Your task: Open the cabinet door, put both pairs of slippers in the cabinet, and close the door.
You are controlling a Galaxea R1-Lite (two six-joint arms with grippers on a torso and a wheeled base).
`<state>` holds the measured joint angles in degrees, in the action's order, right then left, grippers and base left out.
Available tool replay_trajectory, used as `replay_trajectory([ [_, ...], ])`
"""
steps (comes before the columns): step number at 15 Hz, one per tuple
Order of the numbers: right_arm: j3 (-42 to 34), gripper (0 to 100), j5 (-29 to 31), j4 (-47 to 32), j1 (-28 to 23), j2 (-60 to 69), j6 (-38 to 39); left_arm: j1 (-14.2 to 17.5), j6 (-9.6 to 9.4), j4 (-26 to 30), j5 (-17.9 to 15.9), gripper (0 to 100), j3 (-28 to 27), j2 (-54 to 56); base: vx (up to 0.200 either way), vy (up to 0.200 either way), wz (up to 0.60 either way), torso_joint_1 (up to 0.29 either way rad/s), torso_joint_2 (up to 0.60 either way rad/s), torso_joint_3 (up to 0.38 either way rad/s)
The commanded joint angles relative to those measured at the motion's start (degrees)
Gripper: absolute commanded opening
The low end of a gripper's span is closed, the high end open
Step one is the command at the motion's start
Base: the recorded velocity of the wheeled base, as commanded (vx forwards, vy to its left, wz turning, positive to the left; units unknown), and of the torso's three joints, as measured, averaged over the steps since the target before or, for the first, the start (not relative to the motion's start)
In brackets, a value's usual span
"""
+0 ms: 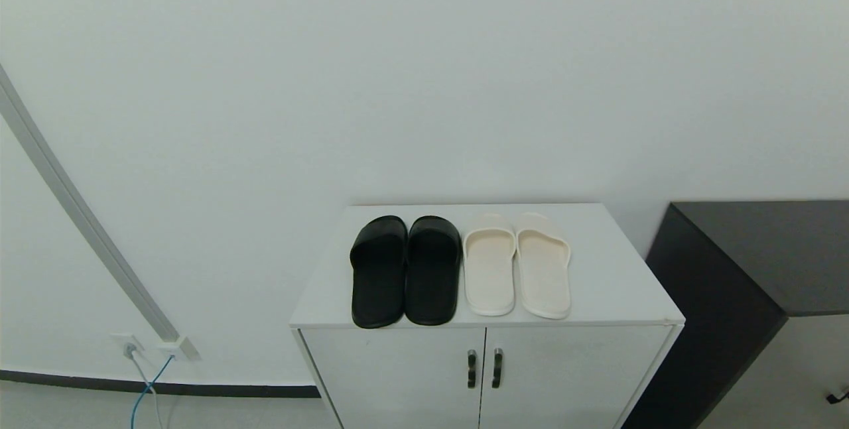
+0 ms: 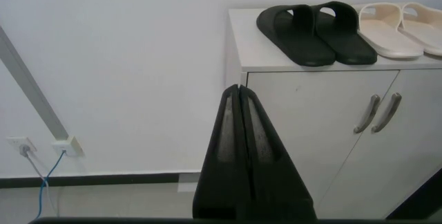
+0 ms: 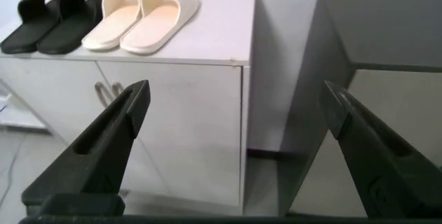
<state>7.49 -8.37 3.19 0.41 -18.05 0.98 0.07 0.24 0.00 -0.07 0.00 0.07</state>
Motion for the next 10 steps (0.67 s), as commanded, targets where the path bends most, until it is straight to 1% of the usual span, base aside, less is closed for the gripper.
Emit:
replay_trajectory([
  [1, 0.60, 100, -1.64, 9.02, 2.13, -18.16, -0.01, 0.01, 0.02, 0.00, -0.01, 0, 0.00, -0.07, 0.000, 0.000, 0.00, 0.000, 0.00, 0.000],
  [3, 1.66, 100, -1.29, 13.86, 6.09, -25.45, 0.34, 0.01, 0.02, 0.00, -0.01, 0, 0.00, -0.07, 0.000, 0.000, 0.00, 0.000, 0.00, 0.000],
  [5, 4.29, 100, -1.29, 15.88, 8.02, -31.87, 0.52, 0.01, -0.07, 0.00, -0.01, 0, 0.00, -0.07, 0.000, 0.000, 0.00, 0.000, 0.00, 0.000],
  [7, 6.93, 100, -0.94, 17.11, 11.98, -36.79, 1.22, 0.01, -0.07, 0.00, -0.01, 0, 0.00, -0.07, 0.000, 0.000, 0.00, 0.000, 0.00, 0.000],
  [8, 8.69, 100, 0.29, 17.37, 14.53, -39.07, 2.98, 0.01, -0.07, 0.00, -0.01, 0, 0.00, -0.07, 0.000, 0.000, 0.00, 0.000, 0.00, 0.000],
  [10, 10.80, 100, 4.60, 18.08, 21.91, -42.94, 6.32, 0.01, -0.07, 0.00, -0.01, 0, 0.00, -0.07, 0.000, 0.000, 0.00, 0.000, 0.00, 0.000],
])
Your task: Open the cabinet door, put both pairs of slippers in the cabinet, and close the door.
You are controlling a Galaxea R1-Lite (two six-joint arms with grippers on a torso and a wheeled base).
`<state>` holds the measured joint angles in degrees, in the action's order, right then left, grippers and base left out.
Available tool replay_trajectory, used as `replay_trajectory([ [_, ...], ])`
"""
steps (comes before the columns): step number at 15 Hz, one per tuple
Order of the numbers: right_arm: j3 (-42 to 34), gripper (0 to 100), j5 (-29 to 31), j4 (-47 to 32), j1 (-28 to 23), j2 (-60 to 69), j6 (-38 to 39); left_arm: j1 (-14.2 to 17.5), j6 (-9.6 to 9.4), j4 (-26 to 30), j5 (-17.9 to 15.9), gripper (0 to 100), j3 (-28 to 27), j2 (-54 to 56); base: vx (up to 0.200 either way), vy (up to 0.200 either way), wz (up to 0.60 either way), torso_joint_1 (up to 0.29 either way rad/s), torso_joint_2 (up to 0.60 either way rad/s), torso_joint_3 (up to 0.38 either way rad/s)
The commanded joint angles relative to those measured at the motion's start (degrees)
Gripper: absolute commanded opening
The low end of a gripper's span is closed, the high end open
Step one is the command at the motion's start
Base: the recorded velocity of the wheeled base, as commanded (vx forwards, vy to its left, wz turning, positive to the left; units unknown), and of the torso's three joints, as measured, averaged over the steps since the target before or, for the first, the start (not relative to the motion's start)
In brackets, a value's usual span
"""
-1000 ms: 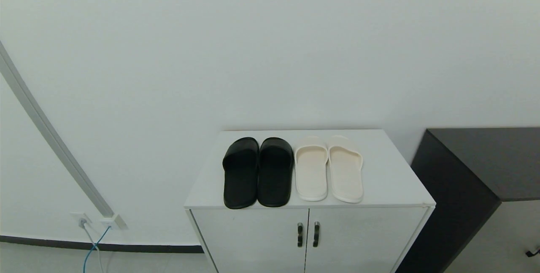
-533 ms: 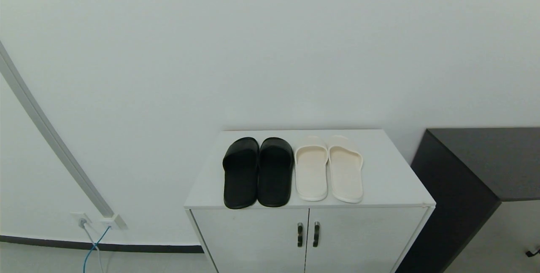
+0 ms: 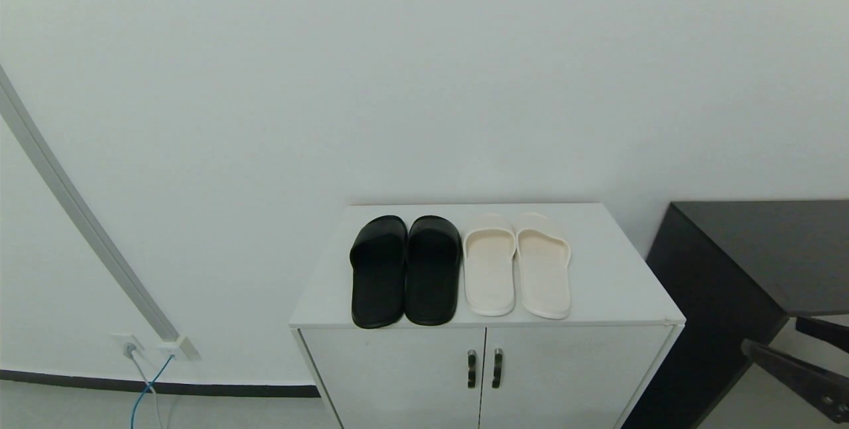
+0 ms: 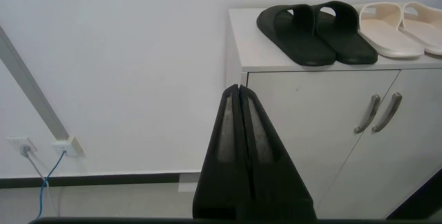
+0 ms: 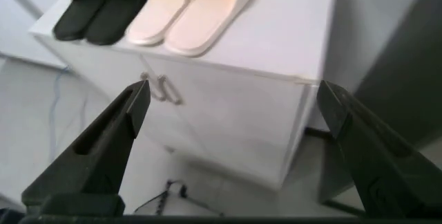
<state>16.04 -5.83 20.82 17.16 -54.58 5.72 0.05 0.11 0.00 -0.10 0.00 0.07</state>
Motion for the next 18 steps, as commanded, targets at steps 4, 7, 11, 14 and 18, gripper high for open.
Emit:
replay_trajectory([
  [4, 6.55, 100, 15.32, 4.05, 22.83, -14.15, 7.82, 0.04, -0.02, 0.00, 0.01, 0, 0.00, -0.07, 0.000, 0.000, 0.00, 0.000, 0.00, 0.000],
  [7, 10.41, 100, 21.91, 4.05, 28.89, -19.78, 9.31, 0.04, -0.02, 0.00, 0.01, 0, 0.00, -0.07, 0.000, 0.000, 0.00, 0.000, 0.00, 0.000],
  [11, 20.34, 100, 32.90, 5.02, 29.15, -35.33, 15.55, 0.04, -0.02, 0.00, 0.01, 0, 0.00, -0.07, 0.000, 0.000, 0.00, 0.000, 0.00, 0.000],
  [14, 26.85, 100, 36.06, 8.27, 29.07, -44.30, 16.08, 0.04, 0.07, 0.00, 0.01, 0, 0.00, -0.07, 0.000, 0.000, 0.00, 0.000, 0.00, 0.000],
  [18, 35.20, 100, 42.83, 8.80, 28.80, -53.79, 16.08, 0.04, -0.02, 0.00, -0.08, 0, 0.00, -0.07, 0.000, 0.000, 0.00, 0.000, 0.00, 0.000],
])
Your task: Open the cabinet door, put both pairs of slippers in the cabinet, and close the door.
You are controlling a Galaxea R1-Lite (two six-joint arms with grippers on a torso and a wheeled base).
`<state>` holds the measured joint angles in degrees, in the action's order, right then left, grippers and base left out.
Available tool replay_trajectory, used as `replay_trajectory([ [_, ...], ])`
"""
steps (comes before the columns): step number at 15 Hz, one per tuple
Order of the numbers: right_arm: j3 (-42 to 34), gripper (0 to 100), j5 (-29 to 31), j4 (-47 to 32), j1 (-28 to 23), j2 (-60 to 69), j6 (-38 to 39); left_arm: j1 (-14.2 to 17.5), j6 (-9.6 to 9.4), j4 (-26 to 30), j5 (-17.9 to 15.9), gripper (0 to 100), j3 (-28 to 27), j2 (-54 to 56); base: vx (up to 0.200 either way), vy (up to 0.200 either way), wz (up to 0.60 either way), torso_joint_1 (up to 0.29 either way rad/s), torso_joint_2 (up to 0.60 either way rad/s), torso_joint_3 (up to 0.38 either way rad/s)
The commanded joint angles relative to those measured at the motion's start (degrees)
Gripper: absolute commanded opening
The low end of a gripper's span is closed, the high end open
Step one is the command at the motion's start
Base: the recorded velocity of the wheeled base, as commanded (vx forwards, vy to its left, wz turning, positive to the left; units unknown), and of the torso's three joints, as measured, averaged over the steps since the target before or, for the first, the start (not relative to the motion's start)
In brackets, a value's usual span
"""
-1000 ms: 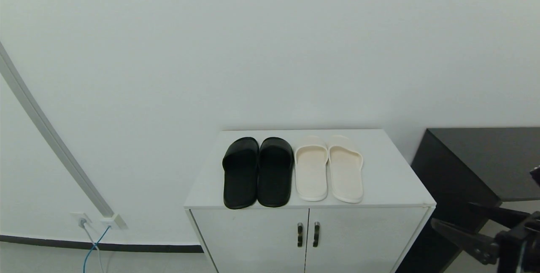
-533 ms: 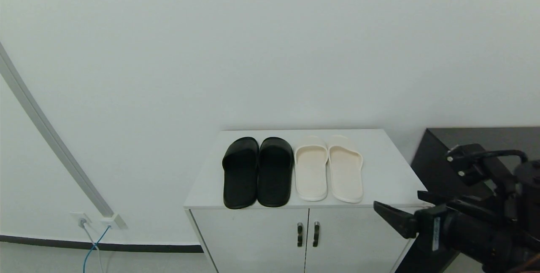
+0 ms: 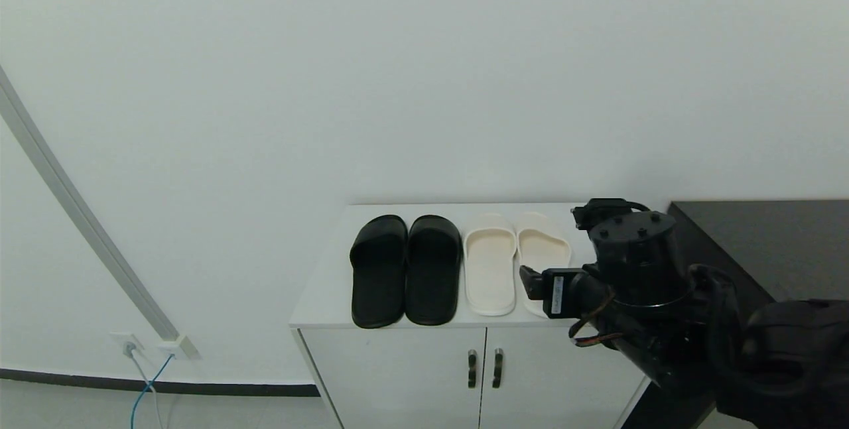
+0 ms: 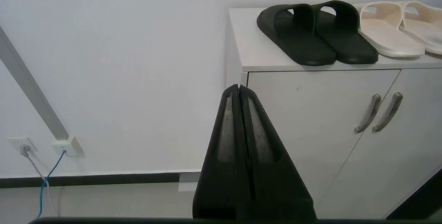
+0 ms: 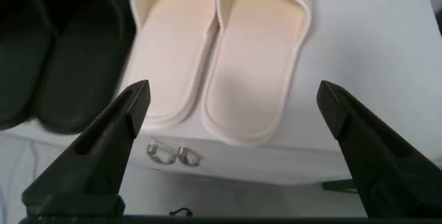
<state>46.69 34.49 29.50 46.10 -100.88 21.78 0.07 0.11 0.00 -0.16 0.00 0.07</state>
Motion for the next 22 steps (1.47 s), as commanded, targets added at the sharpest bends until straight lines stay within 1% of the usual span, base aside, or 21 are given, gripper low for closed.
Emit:
replay_trajectory([
  [1, 6.04, 100, 3.57, 0.12, -0.40, -9.16, 0.10, 0.01, -0.02, 0.00, 0.07, 0, 0.00, -0.07, 0.000, 0.000, 0.00, 0.000, 0.00, 0.000],
  [4, 10.53, 100, 5.42, 1.00, -1.28, -13.64, -0.16, 0.01, 0.07, 0.00, -0.02, 0, 0.00, -0.07, 0.000, 0.000, 0.00, 0.000, 0.00, 0.000],
  [7, 13.78, 100, 5.42, 1.26, -2.07, -17.07, -1.57, 0.01, -0.02, 0.00, 0.07, 0, 0.00, -0.07, 0.000, 0.000, 0.00, 0.000, 0.00, 0.000],
  [10, 16.94, 100, 5.42, 3.19, -2.60, -19.97, -3.42, 0.01, -0.02, 0.00, -0.02, 0, 0.00, -0.07, 0.000, 0.000, 0.00, 0.000, 0.00, 0.000],
  [17, 26.96, 100, 4.98, 3.28, -5.85, -27.79, -6.32, 0.01, 0.07, 0.00, 0.07, 0, 0.00, -0.07, 0.000, 0.000, 0.00, 0.000, 0.00, 0.000],
  [18, 27.49, 100, 4.89, 3.37, -6.11, -28.23, -6.32, 0.01, 0.07, 0.00, 0.07, 0, 0.00, -0.07, 0.000, 0.000, 0.00, 0.000, 0.00, 0.000],
  [19, 28.37, 100, 4.62, 4.16, -6.38, -29.20, -6.32, 0.01, 0.07, 0.00, 0.07, 0, 0.00, -0.07, 0.000, 0.000, 0.00, 0.000, 0.00, 0.000],
  [20, 29.16, 100, 3.13, 6.01, -6.73, -30.26, -7.28, 0.01, 0.07, 0.00, 0.07, 0, 0.00, -0.07, 0.000, 0.000, 0.00, 0.000, 0.00, 0.000],
  [22, 30.48, 100, 2.87, 8.20, -8.05, -31.75, -10.18, 0.01, 0.07, 0.00, 0.07, 0, 0.00, -0.07, 0.000, 0.000, 0.00, 0.000, 0.00, 0.000],
])
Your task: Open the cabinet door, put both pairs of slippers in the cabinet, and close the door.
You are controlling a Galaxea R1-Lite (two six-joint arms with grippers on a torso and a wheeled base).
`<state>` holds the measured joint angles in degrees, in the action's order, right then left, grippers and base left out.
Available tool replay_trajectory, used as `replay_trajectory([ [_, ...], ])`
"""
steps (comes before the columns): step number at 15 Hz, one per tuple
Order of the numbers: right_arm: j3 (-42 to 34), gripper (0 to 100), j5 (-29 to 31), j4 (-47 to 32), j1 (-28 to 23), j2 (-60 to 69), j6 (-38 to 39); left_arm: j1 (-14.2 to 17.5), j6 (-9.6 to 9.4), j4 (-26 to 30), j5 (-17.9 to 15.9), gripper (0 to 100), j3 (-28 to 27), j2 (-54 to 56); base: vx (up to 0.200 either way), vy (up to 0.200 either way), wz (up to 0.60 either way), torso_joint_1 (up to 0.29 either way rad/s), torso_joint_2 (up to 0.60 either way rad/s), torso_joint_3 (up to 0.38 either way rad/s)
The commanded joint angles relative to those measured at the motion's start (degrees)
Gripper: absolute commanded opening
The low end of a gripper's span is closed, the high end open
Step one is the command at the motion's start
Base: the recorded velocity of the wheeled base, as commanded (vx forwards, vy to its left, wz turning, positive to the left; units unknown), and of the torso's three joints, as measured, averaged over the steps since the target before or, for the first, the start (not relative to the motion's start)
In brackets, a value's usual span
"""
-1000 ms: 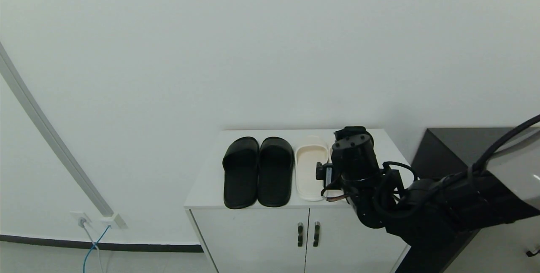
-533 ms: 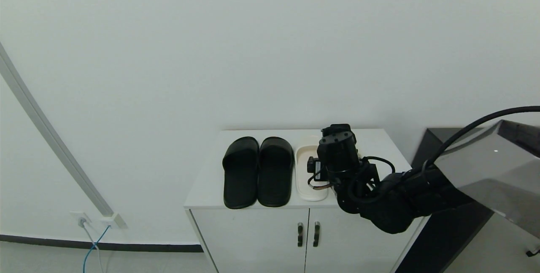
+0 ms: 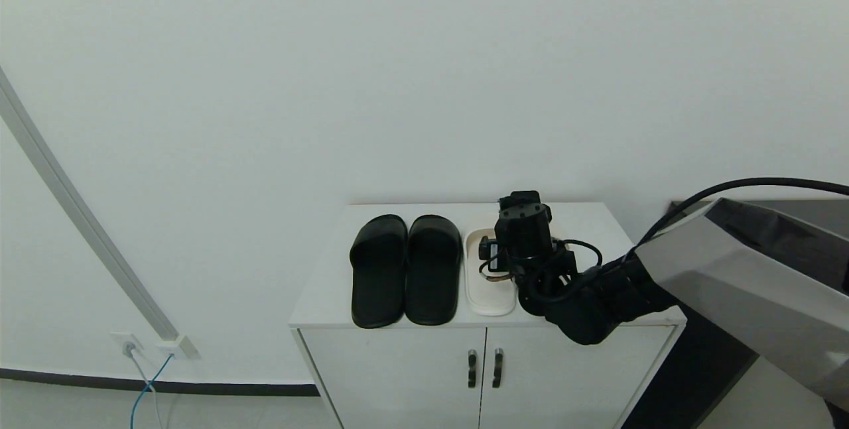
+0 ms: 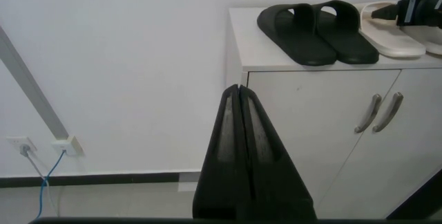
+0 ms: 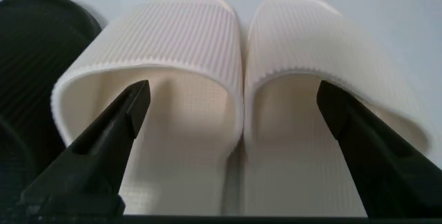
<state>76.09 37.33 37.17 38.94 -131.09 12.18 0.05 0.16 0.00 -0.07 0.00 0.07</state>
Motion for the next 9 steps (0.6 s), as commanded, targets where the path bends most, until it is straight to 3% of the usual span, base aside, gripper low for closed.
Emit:
replay_trajectory([
  [1, 1.87, 100, -0.33, 1.06, -1.32, -2.16, -1.28, 0.04, 0.02, 0.00, -0.01, 0, 0.00, -0.07, 0.000, 0.000, 0.00, 0.000, 0.00, 0.000],
  [3, 2.92, 100, -0.77, 1.06, -1.85, -2.95, -1.72, 0.04, 0.02, 0.00, -0.01, 0, 0.00, -0.07, 0.000, 0.000, 0.00, 0.000, 0.00, 0.000],
  [4, 3.45, 0, -1.12, 1.41, -2.20, -3.30, -1.72, 0.04, 0.02, 0.00, -0.01, 0, 0.00, -0.07, 0.000, 0.000, 0.00, 0.000, 0.00, 0.000],
  [9, 3.62, 0, -1.82, 1.68, -2.55, -3.65, -1.72, 0.04, 0.02, 0.00, -0.01, 0, 0.00, -0.07, 0.000, 0.000, 0.00, 0.000, 0.00, 0.000],
])
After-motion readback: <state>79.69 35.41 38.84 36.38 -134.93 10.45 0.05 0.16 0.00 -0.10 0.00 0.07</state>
